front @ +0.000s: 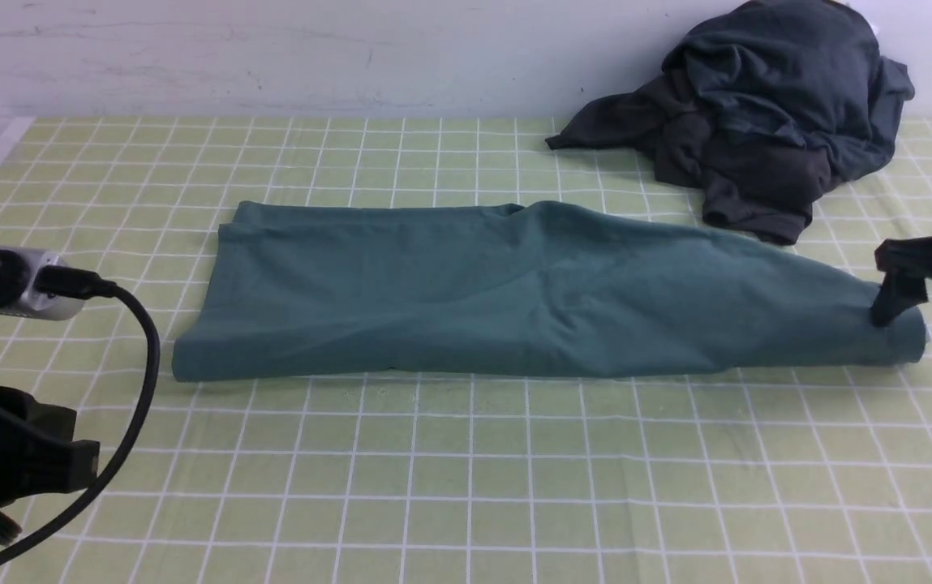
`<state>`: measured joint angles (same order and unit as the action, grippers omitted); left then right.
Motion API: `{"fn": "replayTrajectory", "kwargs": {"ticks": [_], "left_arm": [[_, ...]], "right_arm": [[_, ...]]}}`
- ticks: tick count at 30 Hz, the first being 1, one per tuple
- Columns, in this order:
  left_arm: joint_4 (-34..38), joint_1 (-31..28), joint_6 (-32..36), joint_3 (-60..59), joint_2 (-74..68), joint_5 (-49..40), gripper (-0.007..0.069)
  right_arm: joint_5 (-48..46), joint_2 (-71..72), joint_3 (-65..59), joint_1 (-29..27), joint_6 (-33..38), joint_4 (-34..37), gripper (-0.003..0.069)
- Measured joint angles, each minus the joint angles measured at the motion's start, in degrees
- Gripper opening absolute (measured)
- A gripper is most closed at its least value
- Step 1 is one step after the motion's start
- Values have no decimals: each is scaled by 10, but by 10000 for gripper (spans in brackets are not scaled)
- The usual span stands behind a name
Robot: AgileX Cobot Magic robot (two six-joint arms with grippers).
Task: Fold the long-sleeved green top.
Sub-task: Use the right arm to clamp the right edge of the fabric, then use the right arm to drag the right edge of the fabric to the left and folds it over the left edge
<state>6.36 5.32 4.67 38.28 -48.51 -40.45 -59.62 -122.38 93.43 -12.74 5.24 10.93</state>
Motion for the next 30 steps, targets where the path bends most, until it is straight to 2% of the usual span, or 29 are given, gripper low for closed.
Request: {"fn": "replayTrajectory", "kwargs": {"ticks": [3, 5, 6, 7, 9, 10, 12, 16, 20, 25, 26, 27, 30], "left_arm": [[6, 0, 0, 0, 0, 2, 91], [8, 1, 0, 0, 0, 5, 91], [8, 1, 0, 0, 0, 5, 91], [8, 1, 0, 0, 0, 5, 91], [12, 1, 0, 0, 0, 5, 91], [18, 1, 0, 0, 0, 5, 91], [31, 1, 0, 0, 0, 5, 91], [48, 1, 2, 0, 0, 4, 91], [48, 1, 2, 0, 0, 1, 91], [48, 1, 3, 0, 0, 1, 91], [48, 1, 3, 0, 0, 1, 91], [48, 1, 3, 0, 0, 1, 91], [48, 1, 3, 0, 0, 3, 91]], "right_arm": [[0, -16, 0, 4, 1, 17, 530], [0, -20, 1, 12, 9, 28, 437], [-1, -20, 1, 12, 10, 29, 426], [-1, -21, 4, 17, 13, 31, 328], [-6, -21, 13, 19, 15, 32, 212], [-12, -21, 25, 19, 16, 32, 111], [-30, -21, 49, 19, 18, 27, 36], [-101, -22, 127, 23, 18, -29, 7], [-112, -13, 222, 27, -10, -114, 6], [-122, 26, 293, 46, -42, -122, 6], [-124, 45, 320, 80, -44, -109, 6], [-124, 47, 327, 84, -44, -109, 6], [-123, 58, 365, 175, -44, -96, 6]]}}
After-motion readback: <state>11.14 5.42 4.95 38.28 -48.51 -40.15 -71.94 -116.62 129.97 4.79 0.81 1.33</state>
